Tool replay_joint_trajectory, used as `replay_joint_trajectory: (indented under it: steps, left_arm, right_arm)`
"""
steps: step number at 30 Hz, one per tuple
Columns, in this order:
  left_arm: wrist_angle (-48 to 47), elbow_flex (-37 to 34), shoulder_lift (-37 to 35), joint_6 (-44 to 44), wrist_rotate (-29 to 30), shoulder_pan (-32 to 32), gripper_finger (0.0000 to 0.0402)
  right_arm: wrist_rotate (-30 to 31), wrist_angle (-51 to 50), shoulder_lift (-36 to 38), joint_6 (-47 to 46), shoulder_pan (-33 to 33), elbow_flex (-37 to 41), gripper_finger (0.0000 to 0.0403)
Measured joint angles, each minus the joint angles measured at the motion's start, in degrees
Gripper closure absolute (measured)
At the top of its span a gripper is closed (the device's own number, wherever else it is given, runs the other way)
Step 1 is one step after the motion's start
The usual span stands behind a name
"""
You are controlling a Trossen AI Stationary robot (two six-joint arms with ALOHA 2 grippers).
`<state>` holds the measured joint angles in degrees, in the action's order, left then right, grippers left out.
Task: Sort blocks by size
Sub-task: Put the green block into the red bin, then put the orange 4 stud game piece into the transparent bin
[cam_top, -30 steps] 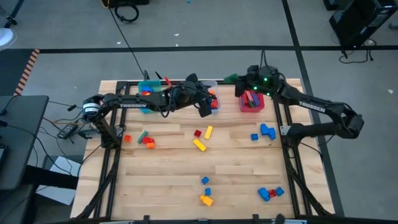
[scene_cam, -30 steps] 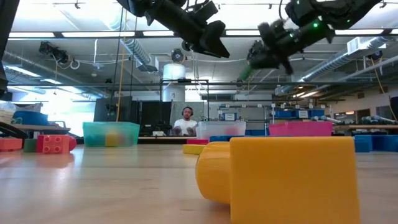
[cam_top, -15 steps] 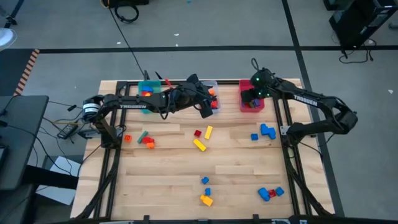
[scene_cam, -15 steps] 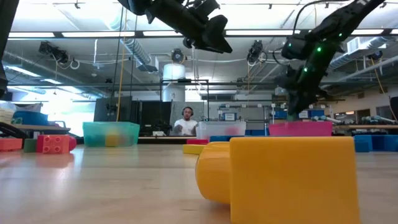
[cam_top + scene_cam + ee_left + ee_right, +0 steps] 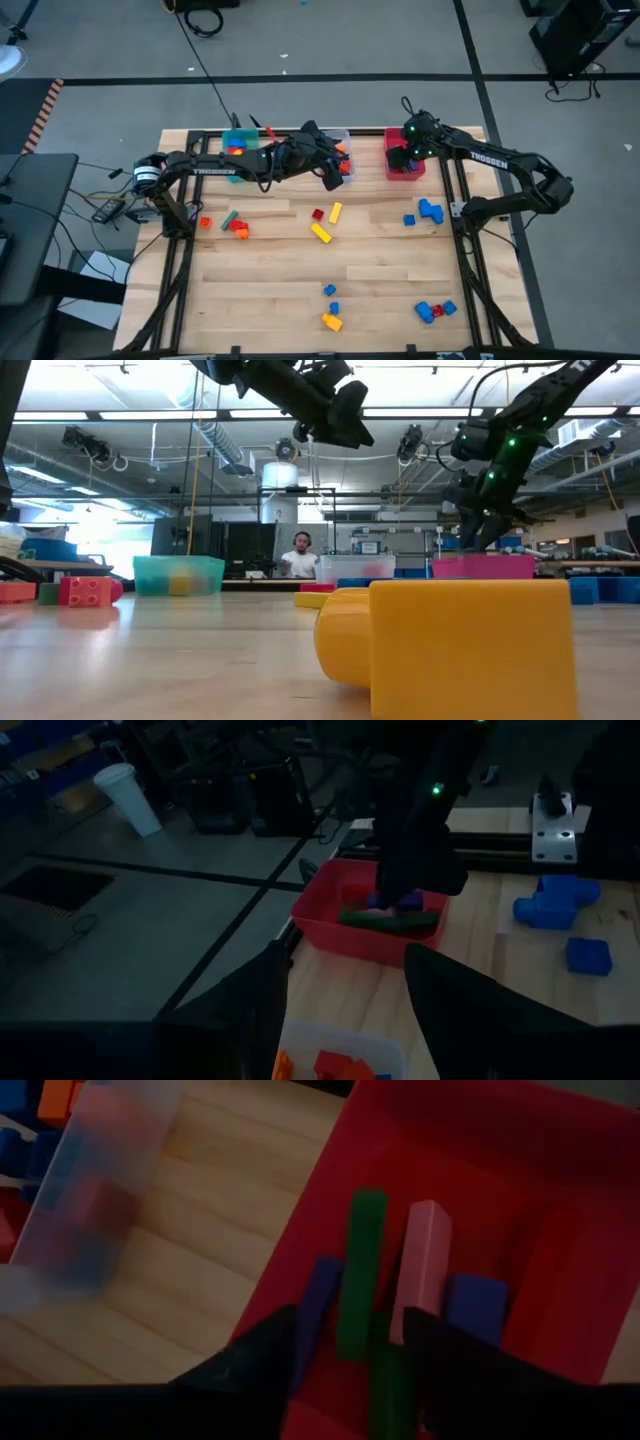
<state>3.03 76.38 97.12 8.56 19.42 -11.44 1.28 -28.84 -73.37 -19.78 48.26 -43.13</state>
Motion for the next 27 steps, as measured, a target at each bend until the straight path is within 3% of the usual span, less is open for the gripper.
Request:
replay_joint_trajectory:
  steps: [5, 9, 13, 23, 27]
  left_arm:
    - [-0.8, 0.0, 0.0, 0.0, 0.4, 0.3, 0.0193]
    - [-6.1, 0.0, -1.2, -0.8, 4.1, 1.2, 0.0193]
    - [-17.4, 0.0, -4.7, -15.1, 10.3, 1.9, 0.0193]
    - [-53.1, -0.1, -8.5, -39.2, 9.7, 2.5, 0.0193]
    - [-60.2, -3.1, -8.5, -43.8, 6.5, 5.2, 0.0193]
  right_arm:
    - [0.2, 0.0, 1.1, -0.3, 0.0, 0.0, 0.0197]
    - [0.3, -0.1, 3.5, -1.5, 0.0, 0.0, 0.0204]
    - [0.3, -0.5, 6.4, -1.6, 0.0, 0.0, 0.0209]
    - [0.3, -2.0, 10.0, -1.7, -0.1, 0.0, 0.0211]
    - [0.3, -2.1, 9.9, -1.7, -0.1, 0.0, 0.0211]
